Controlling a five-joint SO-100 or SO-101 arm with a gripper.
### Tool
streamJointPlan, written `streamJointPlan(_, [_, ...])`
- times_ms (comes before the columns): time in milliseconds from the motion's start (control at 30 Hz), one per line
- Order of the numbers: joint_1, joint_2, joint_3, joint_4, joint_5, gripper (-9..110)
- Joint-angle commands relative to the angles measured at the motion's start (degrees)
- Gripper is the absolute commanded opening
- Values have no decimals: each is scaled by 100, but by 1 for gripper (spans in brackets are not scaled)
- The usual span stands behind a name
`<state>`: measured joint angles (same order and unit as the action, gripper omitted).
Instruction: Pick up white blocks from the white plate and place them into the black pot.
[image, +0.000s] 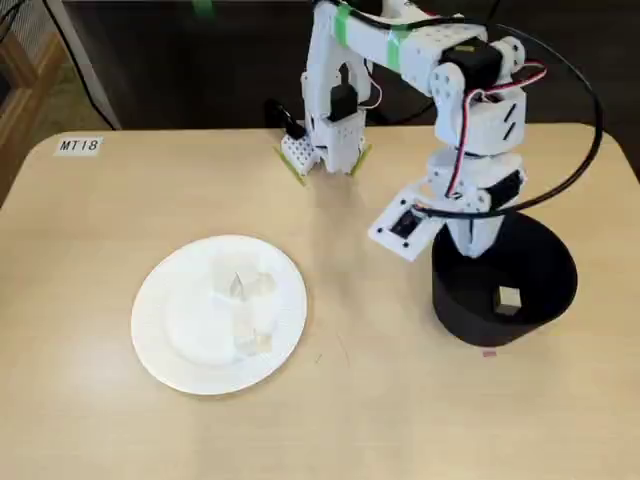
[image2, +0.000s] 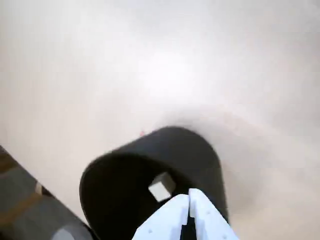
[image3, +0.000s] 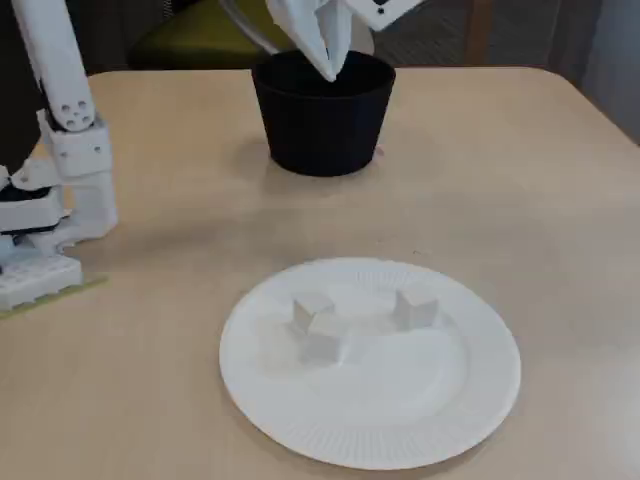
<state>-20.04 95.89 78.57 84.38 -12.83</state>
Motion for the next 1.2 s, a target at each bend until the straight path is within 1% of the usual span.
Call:
streamJointPlan(0, [1301, 809, 264, 158, -281, -2])
streamJointPlan(100, [2364, 2180, 1819, -1072, -193, -2])
streamJointPlan(133, [2725, 2505, 2259, -1318, -176, -2])
streamJointPlan(333, [4324, 2751, 3129, -1424, -325, -2])
streamJointPlan(533, [5344, 2364, 3155, -1362, -281, -2])
streamJointPlan(633, [5651, 2118, 3120, -1292, -281, -2])
streamJointPlan(667, [5722, 2030, 3111, -1248, -316, 2])
streamJointPlan(733, [5801, 1890, 3111, -1099, -422, 18])
streamJointPlan(767, [5810, 1802, 3111, -1028, -475, 23])
streamJointPlan(833, [5730, 1626, 3111, -949, -545, 30])
streamJointPlan(1000, [5476, 1178, 3111, -993, -492, 33])
streamJointPlan(1167, [5432, 712, 3111, -1169, -176, 31])
